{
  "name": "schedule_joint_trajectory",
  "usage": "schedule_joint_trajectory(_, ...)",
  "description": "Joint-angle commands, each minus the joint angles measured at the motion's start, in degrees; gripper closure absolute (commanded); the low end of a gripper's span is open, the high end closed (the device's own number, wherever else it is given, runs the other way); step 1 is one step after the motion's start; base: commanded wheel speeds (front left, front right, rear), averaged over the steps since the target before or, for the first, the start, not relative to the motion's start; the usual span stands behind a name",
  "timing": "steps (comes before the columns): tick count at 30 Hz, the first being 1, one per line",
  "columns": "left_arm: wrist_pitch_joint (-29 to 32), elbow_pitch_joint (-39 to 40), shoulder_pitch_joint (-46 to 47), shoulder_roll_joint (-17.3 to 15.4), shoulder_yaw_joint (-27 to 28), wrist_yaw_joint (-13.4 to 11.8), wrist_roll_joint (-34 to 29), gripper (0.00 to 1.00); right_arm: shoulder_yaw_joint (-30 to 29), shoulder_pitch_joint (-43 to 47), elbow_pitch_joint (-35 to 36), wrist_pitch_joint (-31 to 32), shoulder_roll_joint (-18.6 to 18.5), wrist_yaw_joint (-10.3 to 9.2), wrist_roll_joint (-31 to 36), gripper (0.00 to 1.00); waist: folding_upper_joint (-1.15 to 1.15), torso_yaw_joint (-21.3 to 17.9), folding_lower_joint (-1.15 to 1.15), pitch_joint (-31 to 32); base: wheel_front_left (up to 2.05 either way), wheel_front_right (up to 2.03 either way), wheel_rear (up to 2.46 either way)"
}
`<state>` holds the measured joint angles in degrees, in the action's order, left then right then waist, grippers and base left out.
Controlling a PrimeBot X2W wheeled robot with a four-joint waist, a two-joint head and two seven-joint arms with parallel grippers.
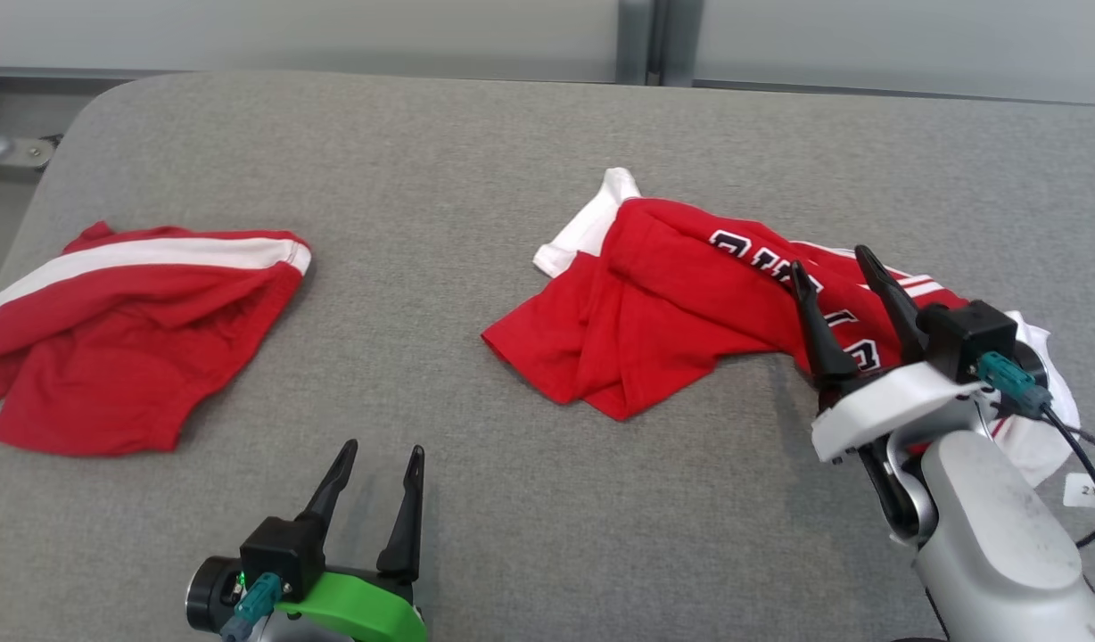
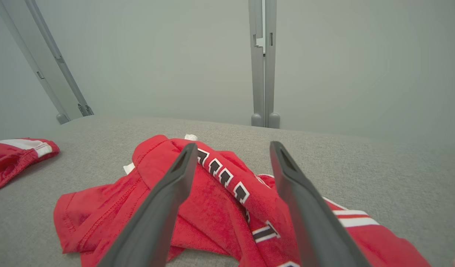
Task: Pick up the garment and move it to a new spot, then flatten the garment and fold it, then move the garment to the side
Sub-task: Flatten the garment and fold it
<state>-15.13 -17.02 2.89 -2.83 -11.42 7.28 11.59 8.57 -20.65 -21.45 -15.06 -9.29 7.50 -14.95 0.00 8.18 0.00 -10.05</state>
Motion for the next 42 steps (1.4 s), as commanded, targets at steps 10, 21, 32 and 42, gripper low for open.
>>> schedule_joint_trajectory(10,0.0,-0.6,0.3,-0.1,-1.2,-0.7,2.3,0.00,6.6,-14.0,-17.1,2.5,-4.9,-0.03,-0.7,0.00,0.00,9.3,0.00,-3.6,0.00,0.00,0.00)
schedule_joint_trajectory(21,0.0,0.3,1.8,-0.1,-2.4,-1.4,3.9,0.00,9.1,-19.5,-26.7,5.9,-6.2,-0.03,-3.3,1.00,0.00,9.6,0.00,-5.0,0.00,0.00,0.00)
schedule_joint_trajectory(32,0.0,1.5,4.1,-0.1,-3.8,-1.3,4.1,0.00,-4.3,-25.5,-31.7,0.1,-8.5,-0.05,0.5,1.00,0.00,10.1,0.00,-7.5,0.00,0.00,0.00)
schedule_joint_trajectory(42,0.0,1.1,4.6,-0.1,-3.4,-1.5,3.4,0.00,-15.8,-22.9,-27.1,-0.2,-4.5,-0.05,12.2,0.00,0.00,9.3,0.00,-7.1,0.00,0.00,0.00)
